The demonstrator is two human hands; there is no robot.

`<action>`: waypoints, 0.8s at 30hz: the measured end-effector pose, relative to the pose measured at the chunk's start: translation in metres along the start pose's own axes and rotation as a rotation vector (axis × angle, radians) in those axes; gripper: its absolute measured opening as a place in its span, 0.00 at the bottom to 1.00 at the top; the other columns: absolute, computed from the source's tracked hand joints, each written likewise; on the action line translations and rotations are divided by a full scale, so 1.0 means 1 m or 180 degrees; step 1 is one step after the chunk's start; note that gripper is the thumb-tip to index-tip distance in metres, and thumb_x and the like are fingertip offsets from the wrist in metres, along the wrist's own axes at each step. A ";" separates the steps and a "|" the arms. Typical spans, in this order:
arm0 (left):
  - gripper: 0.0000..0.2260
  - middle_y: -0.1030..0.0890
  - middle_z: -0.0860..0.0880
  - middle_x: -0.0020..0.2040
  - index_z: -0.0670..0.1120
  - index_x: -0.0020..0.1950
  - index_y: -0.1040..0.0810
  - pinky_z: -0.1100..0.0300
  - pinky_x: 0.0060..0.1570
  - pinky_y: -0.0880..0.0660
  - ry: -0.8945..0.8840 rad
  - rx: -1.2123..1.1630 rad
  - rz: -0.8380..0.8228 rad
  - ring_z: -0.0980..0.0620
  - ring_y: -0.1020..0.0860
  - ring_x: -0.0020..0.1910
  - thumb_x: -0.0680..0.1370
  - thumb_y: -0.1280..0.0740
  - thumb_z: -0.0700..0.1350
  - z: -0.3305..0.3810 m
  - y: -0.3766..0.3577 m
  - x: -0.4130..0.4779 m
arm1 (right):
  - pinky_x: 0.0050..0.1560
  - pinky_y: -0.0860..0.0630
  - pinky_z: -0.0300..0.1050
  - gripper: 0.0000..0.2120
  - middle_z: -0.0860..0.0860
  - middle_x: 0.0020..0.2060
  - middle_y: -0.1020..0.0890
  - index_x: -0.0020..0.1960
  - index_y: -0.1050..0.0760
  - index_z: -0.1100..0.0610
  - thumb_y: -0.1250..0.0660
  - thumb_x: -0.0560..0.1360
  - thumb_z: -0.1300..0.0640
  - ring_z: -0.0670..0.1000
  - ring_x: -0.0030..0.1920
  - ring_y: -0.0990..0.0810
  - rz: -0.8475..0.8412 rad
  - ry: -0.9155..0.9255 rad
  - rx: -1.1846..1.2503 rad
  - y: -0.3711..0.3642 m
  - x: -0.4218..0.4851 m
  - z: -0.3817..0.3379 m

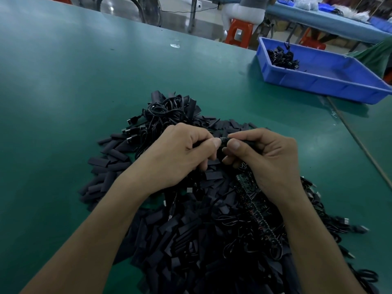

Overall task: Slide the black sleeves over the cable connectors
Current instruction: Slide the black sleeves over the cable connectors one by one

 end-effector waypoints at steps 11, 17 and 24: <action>0.14 0.21 0.58 0.29 0.53 0.37 0.22 0.61 0.25 0.27 -0.0020 -0.0025 0.0166 0.58 0.25 0.26 0.80 0.38 0.54 0.001 0.001 0.000 | 0.43 0.19 0.38 0.11 0.50 0.40 0.13 0.51 0.17 0.51 0.24 0.70 0.56 0.51 0.39 0.13 -0.0037 0.0092 0.0026 -0.002 -0.001 -0.001; 0.14 0.24 0.56 0.26 0.52 0.37 0.21 0.60 0.25 0.32 0.0007 -0.0174 0.0147 0.54 0.29 0.25 0.79 0.36 0.55 0.000 0.002 0.001 | 0.40 0.19 0.38 0.05 0.49 0.39 0.13 0.49 0.17 0.51 0.26 0.73 0.57 0.51 0.37 0.13 0.0068 0.0238 -0.0080 -0.002 0.001 -0.002; 0.15 0.24 0.56 0.26 0.53 0.35 0.22 0.62 0.25 0.31 -0.0020 -0.0129 0.0071 0.58 0.31 0.24 0.80 0.36 0.54 -0.001 0.003 0.000 | 0.36 0.20 0.38 0.05 0.54 0.38 0.13 0.49 0.17 0.54 0.27 0.73 0.57 0.54 0.36 0.14 0.0227 -0.0015 0.0416 -0.009 -0.005 0.008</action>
Point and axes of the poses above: each hand's wrist, its own x-axis towards the middle knuckle, its own y-axis out of the back of the hand, z = x × y, the point moved 4 cm from there along x, towards the middle knuckle
